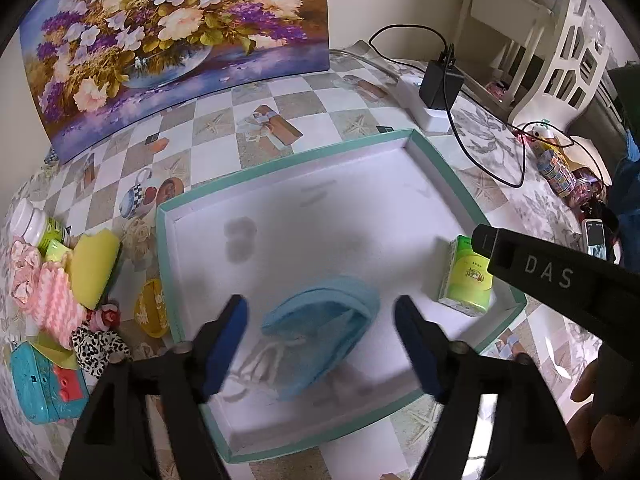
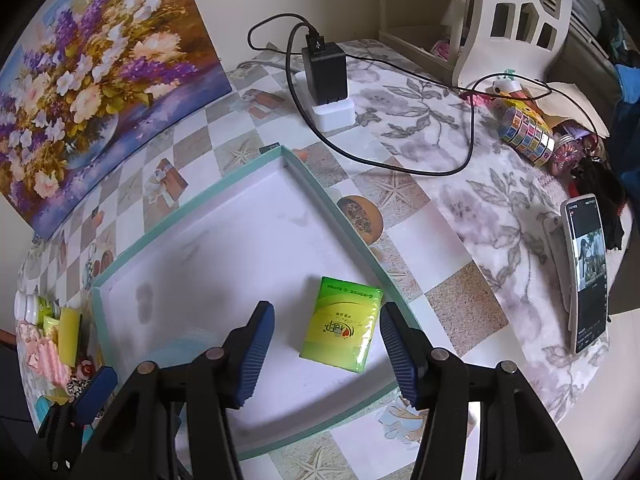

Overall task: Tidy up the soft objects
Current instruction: 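Carry the mask and tissue pack over the white tray and release both, then grasp the pink floral cloth with the left tool while the right tool grasps the yellow sponge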

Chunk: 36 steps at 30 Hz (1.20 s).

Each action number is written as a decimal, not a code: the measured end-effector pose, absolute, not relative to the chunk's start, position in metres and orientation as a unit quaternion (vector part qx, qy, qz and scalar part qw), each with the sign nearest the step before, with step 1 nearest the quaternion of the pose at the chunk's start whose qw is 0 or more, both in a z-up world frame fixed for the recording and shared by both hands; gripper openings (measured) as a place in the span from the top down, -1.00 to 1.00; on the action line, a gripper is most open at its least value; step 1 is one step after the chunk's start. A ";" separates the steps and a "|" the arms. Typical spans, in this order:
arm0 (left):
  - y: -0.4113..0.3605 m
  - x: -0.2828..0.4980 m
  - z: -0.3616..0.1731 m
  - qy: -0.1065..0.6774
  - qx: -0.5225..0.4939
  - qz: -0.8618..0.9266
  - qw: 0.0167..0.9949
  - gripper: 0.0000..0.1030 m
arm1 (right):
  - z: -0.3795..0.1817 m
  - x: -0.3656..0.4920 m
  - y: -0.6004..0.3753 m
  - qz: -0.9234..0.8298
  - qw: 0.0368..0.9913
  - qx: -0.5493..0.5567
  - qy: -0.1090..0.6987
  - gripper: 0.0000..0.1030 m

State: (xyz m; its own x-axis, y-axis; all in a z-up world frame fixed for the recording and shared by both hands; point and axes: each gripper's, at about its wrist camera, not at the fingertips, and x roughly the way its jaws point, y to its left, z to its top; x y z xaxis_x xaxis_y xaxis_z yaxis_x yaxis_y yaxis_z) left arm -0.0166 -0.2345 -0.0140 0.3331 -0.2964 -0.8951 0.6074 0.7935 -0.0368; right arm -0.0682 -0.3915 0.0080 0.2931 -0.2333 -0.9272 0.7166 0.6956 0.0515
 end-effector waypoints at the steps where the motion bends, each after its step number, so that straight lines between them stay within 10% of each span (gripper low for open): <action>1: -0.234 -0.017 -0.014 0.503 0.153 -0.284 0.801 -0.71 | 0.008 -0.068 -0.391 -0.308 0.768 0.238 0.508 -0.15; 11: -0.218 0.000 -0.018 0.499 0.135 -0.237 0.823 -0.89 | 0.006 -0.068 -0.392 -0.307 0.766 0.243 0.510 -0.26; 21: -0.178 0.031 -0.017 0.499 0.082 -0.154 0.849 -1.00 | -0.001 -0.061 -0.385 -0.277 0.767 0.255 0.520 -1.00; 36: -0.089 0.073 0.007 0.468 -0.007 -0.055 0.882 -1.00 | 0.009 -0.039 -0.345 -0.218 0.799 0.223 0.514 -1.00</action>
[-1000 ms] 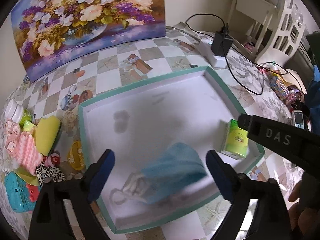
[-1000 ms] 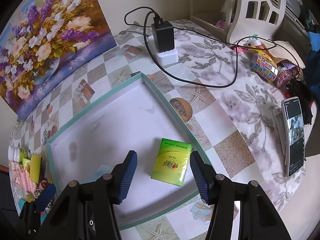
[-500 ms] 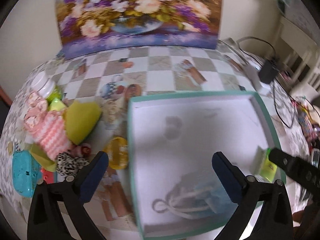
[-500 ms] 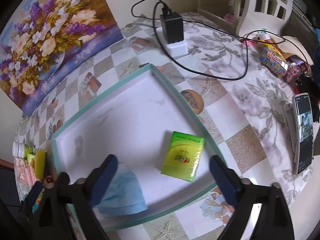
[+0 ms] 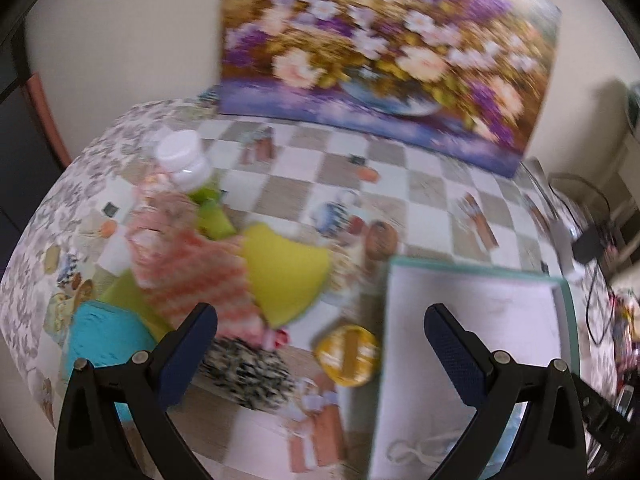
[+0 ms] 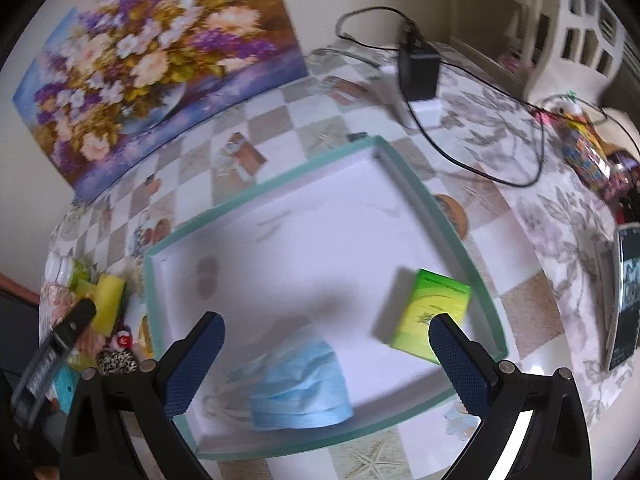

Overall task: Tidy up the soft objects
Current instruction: 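Grasp the pink floral cloth with the left tool while the right tool grasps the yellow sponge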

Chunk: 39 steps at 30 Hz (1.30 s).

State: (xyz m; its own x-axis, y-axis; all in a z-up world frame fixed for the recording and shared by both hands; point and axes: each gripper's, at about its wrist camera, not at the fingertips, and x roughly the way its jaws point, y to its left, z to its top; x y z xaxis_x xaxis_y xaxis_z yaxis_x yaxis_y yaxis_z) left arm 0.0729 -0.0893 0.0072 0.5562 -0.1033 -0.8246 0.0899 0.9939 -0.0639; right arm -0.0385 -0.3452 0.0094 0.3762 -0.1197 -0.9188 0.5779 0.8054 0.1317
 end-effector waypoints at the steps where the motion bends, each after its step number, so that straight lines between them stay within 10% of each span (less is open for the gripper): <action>1: -0.082 0.075 0.009 0.464 -0.013 -0.048 0.884 -1.00 | 0.010 -0.036 -0.341 -0.216 0.802 0.216 0.514 -1.00; 39: 0.047 0.128 -0.012 0.533 -0.074 0.011 0.843 -0.99 | -0.013 0.025 -0.214 -0.085 0.841 0.126 0.520 -1.00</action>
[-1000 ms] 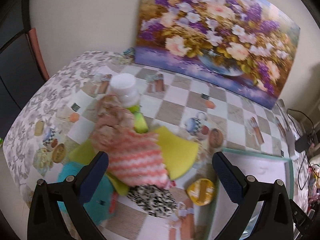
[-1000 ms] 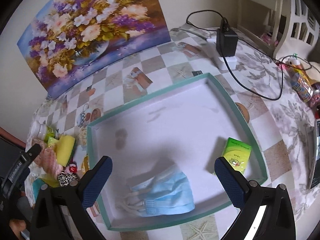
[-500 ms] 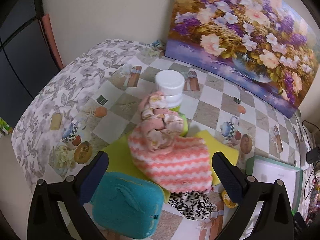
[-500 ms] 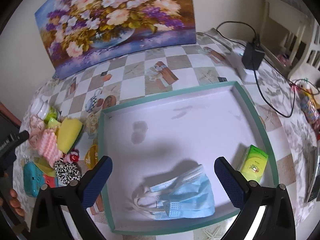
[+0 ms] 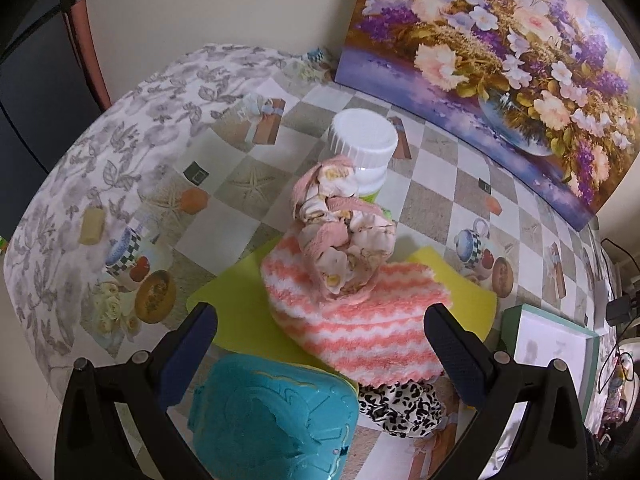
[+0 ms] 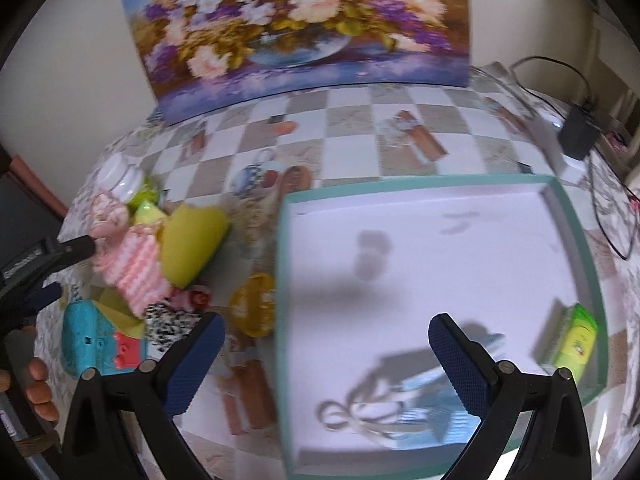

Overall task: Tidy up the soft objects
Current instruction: 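Grasp the pink floral cloth with the left tool while the right tool grasps the yellow sponge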

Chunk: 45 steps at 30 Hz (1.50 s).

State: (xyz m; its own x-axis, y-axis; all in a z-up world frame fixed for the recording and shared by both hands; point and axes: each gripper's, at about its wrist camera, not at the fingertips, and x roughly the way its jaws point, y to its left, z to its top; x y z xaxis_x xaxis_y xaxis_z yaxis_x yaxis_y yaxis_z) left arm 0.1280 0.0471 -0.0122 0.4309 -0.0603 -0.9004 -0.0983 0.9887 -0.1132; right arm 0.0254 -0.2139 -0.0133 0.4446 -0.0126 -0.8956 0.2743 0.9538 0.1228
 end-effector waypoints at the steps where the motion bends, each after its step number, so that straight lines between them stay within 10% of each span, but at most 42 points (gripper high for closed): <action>1: 0.048 0.129 -0.014 0.535 -0.075 0.011 0.842 -0.99 | -0.014 0.027 -0.210 -0.080 0.842 0.125 0.519 -1.00; 19: 0.072 0.153 -0.025 0.539 -0.121 0.003 0.834 -0.95 | -0.008 0.076 -0.166 -0.018 0.853 0.124 0.506 -1.00; 35: 0.068 0.174 -0.031 0.526 -0.133 -0.013 0.840 -0.04 | -0.044 0.125 -0.173 0.004 0.828 0.216 0.518 -0.97; 45: 0.072 0.177 -0.037 0.527 -0.141 -0.009 0.838 0.61 | -0.065 0.134 -0.171 0.024 0.811 0.250 0.528 -0.54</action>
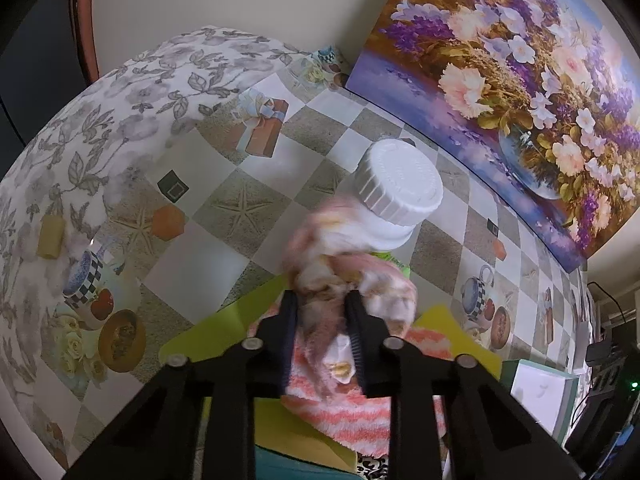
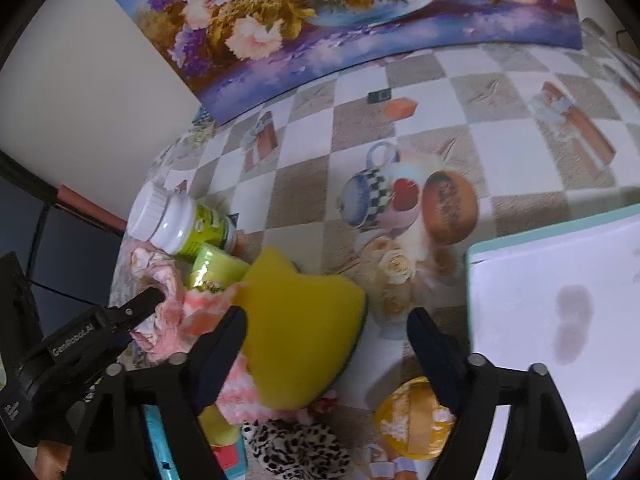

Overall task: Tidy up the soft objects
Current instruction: 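Grasp the pink floral cloth with the left tool while the right tool grasps the yellow sponge, then carry the pink cloth and yellow sponge into the white tray and release both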

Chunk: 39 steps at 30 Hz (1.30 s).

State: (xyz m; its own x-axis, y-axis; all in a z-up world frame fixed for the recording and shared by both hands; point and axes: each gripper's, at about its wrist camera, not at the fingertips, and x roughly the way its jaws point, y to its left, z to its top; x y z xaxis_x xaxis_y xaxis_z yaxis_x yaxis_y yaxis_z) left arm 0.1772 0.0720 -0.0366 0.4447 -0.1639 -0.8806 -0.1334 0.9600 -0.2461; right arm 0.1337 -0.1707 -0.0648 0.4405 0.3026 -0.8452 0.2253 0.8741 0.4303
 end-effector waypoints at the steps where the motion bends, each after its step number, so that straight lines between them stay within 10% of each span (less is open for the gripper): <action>1: 0.072 0.177 -0.037 0.527 -0.142 -0.010 0.838 0.64 | -0.067 0.134 -0.169 0.025 0.809 0.248 0.532 -0.40; 13: 0.081 0.174 -0.028 0.509 -0.156 -0.008 0.846 0.80 | -0.062 0.131 -0.171 0.034 0.816 0.254 0.519 0.18; 39: 0.082 0.143 0.066 0.402 -0.136 -0.009 0.905 0.82 | 0.018 0.110 -0.203 0.033 0.855 0.271 0.440 0.34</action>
State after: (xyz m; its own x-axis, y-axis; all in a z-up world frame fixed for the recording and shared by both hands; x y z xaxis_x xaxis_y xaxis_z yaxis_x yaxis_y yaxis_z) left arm 0.1426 0.0817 0.0657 0.6760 -0.1254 -0.7261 -0.0930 0.9630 -0.2528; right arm 0.1104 -0.2025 0.0176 0.6107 0.2953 -0.7347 0.1820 0.8507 0.4932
